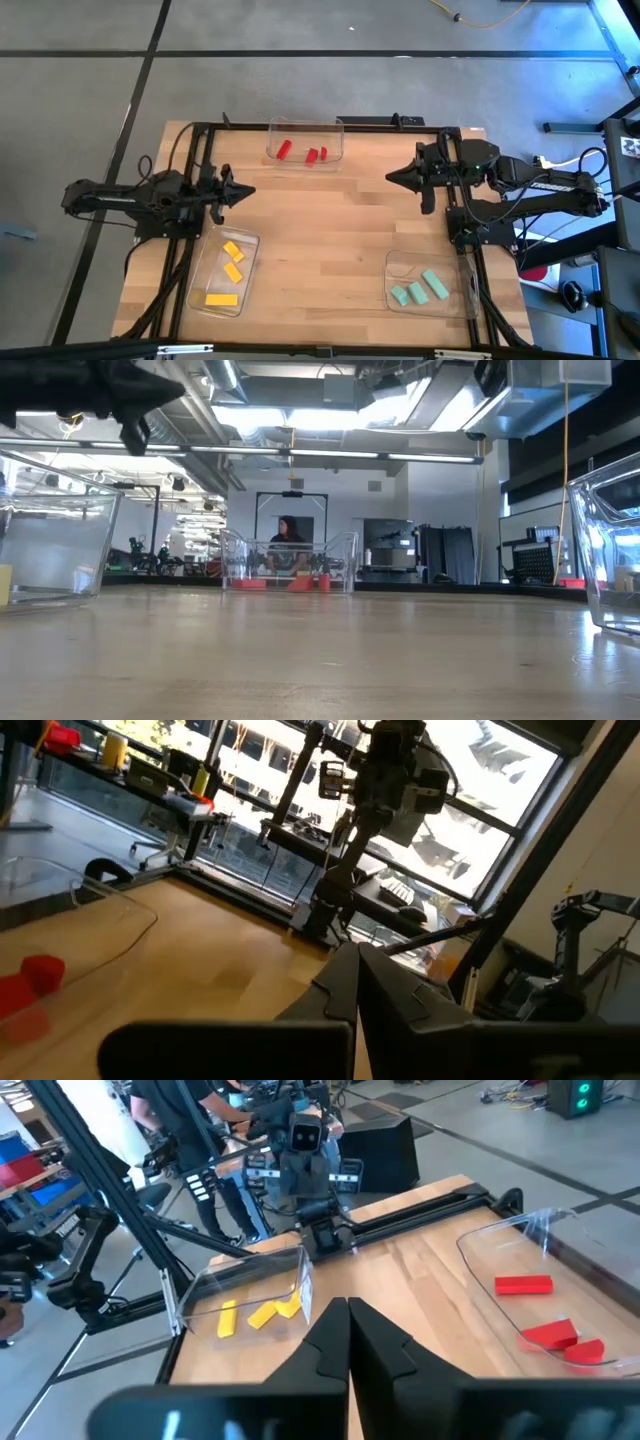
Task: Sort & place blocks by color
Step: Return to Home Position
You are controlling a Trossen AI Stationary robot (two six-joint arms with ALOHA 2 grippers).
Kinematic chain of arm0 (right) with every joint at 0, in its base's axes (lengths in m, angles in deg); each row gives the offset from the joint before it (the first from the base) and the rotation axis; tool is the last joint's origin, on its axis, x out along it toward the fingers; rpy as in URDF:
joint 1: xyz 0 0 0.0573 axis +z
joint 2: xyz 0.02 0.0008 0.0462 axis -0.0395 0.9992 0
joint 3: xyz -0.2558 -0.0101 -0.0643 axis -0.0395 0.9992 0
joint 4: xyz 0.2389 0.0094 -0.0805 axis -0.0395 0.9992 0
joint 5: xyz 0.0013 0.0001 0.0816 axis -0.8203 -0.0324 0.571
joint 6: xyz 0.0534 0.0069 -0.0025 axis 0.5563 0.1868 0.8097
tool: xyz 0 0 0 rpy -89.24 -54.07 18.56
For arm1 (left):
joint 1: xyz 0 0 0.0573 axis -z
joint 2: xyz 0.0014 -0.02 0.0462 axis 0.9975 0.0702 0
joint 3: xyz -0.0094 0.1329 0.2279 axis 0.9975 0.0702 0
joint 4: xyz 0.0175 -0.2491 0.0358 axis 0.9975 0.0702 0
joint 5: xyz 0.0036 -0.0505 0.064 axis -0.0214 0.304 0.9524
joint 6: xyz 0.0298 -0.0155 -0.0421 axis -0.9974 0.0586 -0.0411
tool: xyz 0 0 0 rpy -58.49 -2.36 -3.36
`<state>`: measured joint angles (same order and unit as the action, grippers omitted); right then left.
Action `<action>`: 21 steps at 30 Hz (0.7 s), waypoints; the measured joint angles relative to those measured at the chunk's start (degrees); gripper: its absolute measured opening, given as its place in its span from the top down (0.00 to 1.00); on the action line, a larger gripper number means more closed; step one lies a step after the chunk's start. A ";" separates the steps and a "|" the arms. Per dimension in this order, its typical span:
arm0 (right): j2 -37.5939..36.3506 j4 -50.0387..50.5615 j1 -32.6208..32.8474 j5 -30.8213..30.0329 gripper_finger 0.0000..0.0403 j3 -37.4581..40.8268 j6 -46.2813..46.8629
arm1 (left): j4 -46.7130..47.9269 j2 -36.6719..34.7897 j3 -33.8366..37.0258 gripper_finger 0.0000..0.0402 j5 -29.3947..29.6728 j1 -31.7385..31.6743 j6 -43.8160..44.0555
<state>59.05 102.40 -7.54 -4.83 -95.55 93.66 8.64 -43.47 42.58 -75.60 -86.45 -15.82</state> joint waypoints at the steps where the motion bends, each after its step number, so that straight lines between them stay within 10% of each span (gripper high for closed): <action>1: 0.00 0.00 0.00 0.00 1.00 0.00 0.02 | 0.03 -1.07 0.93 1.00 0.27 0.25 0.04; 11: 0.00 0.00 0.00 -0.02 1.00 0.00 3.08 | -0.38 -16.26 10.85 1.00 -0.25 0.44 3.13; 21: 0.00 0.02 0.00 -0.02 1.00 0.00 3.59 | 12.44 -16.08 11.01 1.00 -7.52 0.40 1.05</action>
<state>59.05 102.42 -7.54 -4.86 -95.55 97.25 21.07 -59.55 53.59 -83.12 -86.05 -14.77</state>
